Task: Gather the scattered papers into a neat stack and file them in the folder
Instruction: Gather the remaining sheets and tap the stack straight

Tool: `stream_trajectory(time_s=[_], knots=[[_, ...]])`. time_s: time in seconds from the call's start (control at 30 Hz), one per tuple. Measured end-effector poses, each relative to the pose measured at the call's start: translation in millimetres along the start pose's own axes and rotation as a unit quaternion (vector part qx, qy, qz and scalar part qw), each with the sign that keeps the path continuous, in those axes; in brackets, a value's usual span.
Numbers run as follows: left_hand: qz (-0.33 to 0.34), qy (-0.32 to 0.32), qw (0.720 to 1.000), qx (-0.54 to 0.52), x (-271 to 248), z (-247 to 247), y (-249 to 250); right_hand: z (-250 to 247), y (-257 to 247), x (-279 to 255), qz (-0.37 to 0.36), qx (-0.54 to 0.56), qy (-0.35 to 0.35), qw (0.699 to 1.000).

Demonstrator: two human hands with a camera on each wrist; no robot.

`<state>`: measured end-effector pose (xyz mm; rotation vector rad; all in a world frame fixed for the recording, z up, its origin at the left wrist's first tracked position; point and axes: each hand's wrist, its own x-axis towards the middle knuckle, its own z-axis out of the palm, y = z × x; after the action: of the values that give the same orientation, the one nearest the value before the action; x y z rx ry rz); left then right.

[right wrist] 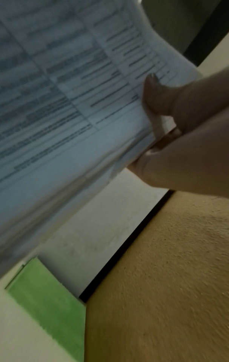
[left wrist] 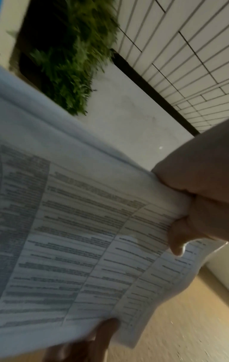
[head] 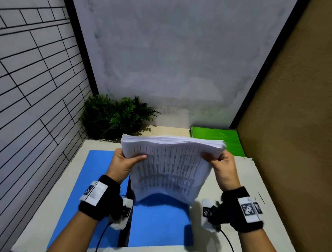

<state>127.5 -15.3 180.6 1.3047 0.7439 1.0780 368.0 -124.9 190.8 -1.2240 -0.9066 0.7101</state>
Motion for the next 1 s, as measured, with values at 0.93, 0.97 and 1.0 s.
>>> stream_trajectory(time_s=[0.93, 0.97, 1.0], knots=[[-0.045, -0.098, 0.994, 0.036, -8, -6, -3, 64, -60, -13, -0.264, -0.638, -0.097, 0.717], [-0.045, -0.096, 0.994, 0.034, -8, -6, -4, 76, -56, -15, -0.235, -0.655, -0.16, 0.7], [-0.045, -0.092, 0.994, 0.031, -8, -7, -6, 85, -54, -16, -0.193, -0.668, -0.209, 0.688]])
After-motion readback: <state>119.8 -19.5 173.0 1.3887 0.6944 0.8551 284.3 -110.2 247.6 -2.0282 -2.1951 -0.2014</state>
